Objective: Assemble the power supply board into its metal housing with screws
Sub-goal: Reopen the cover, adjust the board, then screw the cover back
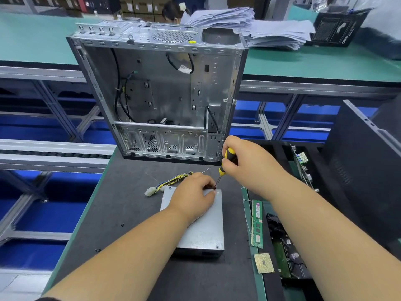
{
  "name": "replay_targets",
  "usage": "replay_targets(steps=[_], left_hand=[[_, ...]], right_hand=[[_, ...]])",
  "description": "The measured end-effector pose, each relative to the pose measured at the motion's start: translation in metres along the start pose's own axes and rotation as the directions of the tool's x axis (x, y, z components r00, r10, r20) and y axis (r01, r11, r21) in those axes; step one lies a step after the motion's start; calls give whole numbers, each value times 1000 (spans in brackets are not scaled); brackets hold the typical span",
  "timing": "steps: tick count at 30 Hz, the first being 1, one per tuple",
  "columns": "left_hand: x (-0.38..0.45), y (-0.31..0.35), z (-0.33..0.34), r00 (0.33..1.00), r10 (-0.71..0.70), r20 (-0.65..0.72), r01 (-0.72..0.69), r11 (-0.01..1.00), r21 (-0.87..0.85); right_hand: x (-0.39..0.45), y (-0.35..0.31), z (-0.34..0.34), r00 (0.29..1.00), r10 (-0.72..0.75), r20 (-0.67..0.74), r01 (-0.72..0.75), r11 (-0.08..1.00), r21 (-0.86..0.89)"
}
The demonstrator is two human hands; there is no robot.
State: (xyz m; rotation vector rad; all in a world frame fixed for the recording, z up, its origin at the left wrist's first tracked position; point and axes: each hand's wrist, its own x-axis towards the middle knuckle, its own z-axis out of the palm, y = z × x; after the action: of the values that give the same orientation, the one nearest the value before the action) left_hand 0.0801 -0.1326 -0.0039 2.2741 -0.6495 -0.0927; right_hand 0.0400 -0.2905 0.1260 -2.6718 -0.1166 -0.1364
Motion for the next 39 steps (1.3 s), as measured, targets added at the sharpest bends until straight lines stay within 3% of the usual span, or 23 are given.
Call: replay_targets(steps=[9,24,30,35,37,39], left_hand=[[3,1,1,995,-94,15,95,994,-59],[1,2,0,996,-90,22,91,993,-81],[1,2,-1,997,-66,33,67,996,-52],[0,2,-1,998,-54,28,56,997,-49],[-1,2,-1,999,-45,25,46,998,-42],[0,2,-1,999,-40,20,40,999,-34]], right_hand=[[-3,-5,-2,1000,-24,20,24,999,-25],[-2,-8,-7,996,-33,86,38,998,-56],[16,-7,-16,987,108,122,-70,957,-282],[27,-15,-5,983,173,57,-111,818,-565],[25,-17,-1,991,133,20,-95,799,-593],[24,-19,-1,994,99,38,-67,865,-497]])
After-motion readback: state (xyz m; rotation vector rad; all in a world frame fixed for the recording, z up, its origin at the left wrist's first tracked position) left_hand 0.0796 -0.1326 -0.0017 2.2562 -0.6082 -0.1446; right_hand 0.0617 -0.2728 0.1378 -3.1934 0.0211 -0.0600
